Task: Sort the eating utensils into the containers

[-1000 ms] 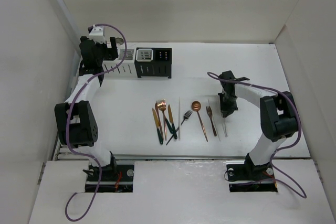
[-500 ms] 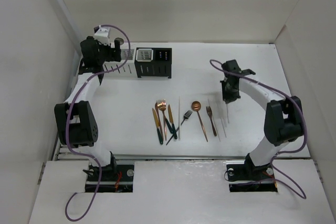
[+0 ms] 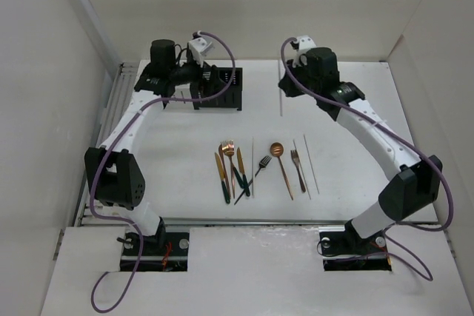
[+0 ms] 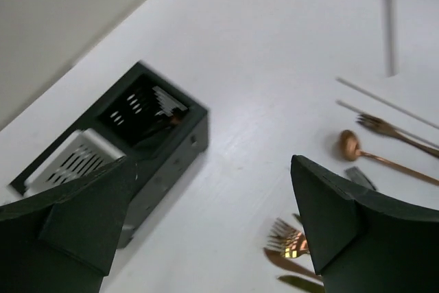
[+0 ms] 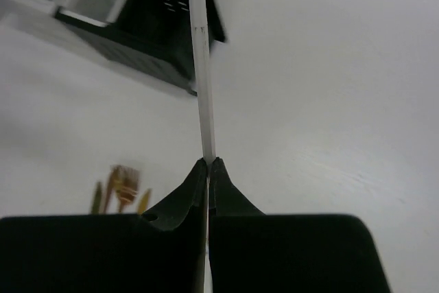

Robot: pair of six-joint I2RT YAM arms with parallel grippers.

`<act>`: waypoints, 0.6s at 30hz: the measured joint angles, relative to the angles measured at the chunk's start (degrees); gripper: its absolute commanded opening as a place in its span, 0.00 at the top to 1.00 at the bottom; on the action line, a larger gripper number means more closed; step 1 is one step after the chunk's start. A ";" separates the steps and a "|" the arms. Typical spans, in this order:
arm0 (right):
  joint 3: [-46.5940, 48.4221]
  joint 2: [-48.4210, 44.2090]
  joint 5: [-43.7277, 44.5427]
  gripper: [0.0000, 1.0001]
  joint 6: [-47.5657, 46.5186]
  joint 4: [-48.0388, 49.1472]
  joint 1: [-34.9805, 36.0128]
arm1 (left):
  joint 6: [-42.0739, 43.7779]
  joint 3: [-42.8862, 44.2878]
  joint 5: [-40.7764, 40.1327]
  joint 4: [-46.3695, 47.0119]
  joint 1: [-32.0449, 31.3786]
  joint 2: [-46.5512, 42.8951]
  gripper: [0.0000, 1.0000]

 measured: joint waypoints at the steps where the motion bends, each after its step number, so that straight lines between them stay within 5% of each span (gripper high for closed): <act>1: 0.37 0.52 -2.03 1.00 0.33 2.38 1.31 | -0.15 0.59 1.42 -0.66 -1.11 0.00 0.06; 14: 7.58 8.28 -16.11 1.00 4.44 17.97 9.60 | -8.31 1.27 7.10 3.34 -5.66 0.09 0.03; 18: 7.96 9.11 -17.92 1.00 5.44 20.20 10.27 | -11.34 1.01 7.50 6.91 -5.64 0.11 0.18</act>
